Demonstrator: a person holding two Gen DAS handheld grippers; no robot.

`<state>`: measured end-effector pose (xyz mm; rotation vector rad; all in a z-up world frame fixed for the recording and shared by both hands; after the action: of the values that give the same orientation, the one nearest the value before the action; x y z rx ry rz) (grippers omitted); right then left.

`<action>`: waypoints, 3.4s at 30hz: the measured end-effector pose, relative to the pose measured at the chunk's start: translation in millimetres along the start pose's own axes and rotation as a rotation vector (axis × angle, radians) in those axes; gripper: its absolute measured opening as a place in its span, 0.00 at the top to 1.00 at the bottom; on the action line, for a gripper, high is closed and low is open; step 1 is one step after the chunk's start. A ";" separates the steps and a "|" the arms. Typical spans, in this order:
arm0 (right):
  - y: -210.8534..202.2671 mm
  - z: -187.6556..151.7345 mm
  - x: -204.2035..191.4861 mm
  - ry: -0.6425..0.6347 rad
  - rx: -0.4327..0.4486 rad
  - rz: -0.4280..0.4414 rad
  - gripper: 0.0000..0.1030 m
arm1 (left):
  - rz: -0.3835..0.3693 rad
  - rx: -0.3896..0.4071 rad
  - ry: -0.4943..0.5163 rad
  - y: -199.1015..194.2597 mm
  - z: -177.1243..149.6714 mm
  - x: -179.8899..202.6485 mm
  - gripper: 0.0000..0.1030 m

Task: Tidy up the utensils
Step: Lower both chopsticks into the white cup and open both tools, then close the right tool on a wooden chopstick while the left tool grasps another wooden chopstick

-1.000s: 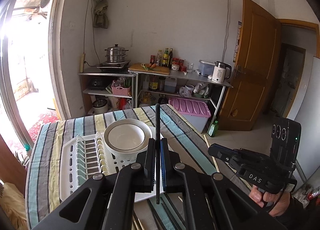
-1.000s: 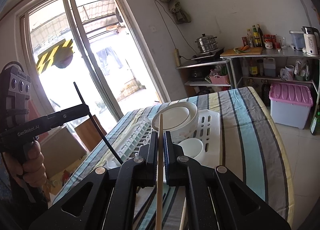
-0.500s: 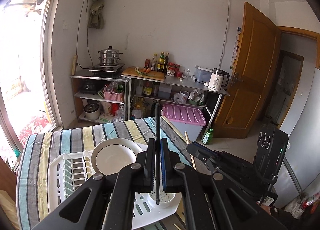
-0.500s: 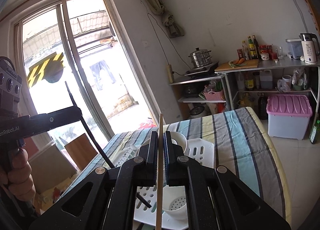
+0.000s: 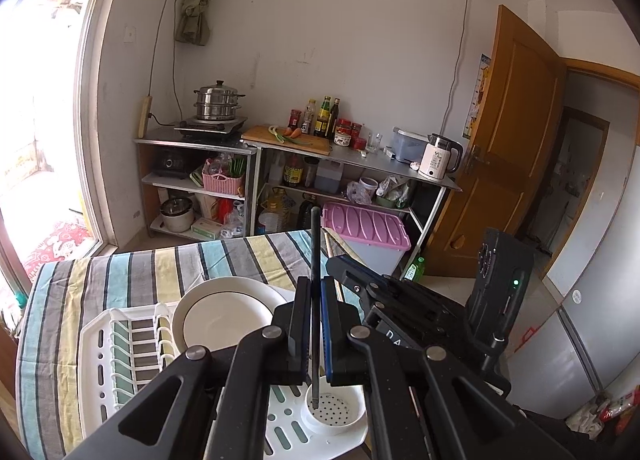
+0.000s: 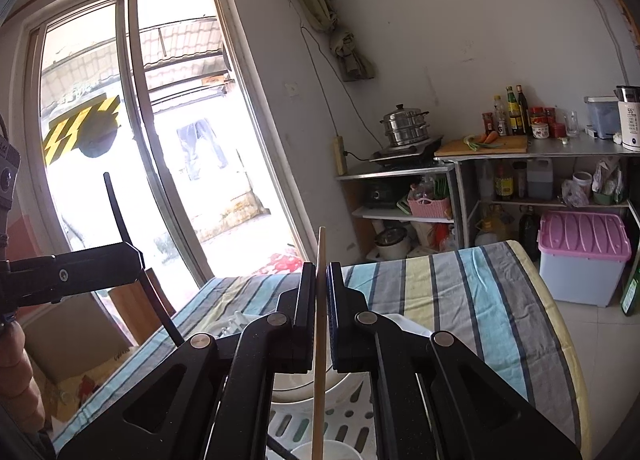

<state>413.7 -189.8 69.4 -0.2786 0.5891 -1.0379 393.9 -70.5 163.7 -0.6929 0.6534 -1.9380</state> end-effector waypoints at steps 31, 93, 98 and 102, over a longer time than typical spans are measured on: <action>-59.4 -61.2 -13.7 -0.046 -0.017 -0.116 0.95 | 0.050 -0.095 -0.029 7.4 -66.2 -5.6 0.95; -89.8 -213.9 -41.1 -0.115 -0.470 -0.180 0.83 | 0.090 -0.342 -0.190 24.6 -275.6 -11.8 0.78; -70.9 -216.1 -38.9 -0.146 -0.539 -0.195 0.83 | 0.096 -0.363 -0.198 32.9 -274.7 -12.7 0.78; -55.0 -214.9 -37.2 -0.159 -0.580 -0.199 0.83 | 0.107 -0.371 -0.198 36.5 -270.9 -11.9 0.78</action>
<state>235.5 -172.6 -66.7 -0.9360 0.7194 -1.0052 230.8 -32.8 -52.7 -1.0423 0.9165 -1.6394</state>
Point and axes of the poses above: each gripper's, at about its wrist camera, not at the fingertips, and y roughly the way its jaws point, x to its right, z to its top, the point moved 2 cm from there along y, roughly the way its jaws point, and after that the axes turned 13 degrees about -x, right-handed, at the moved point
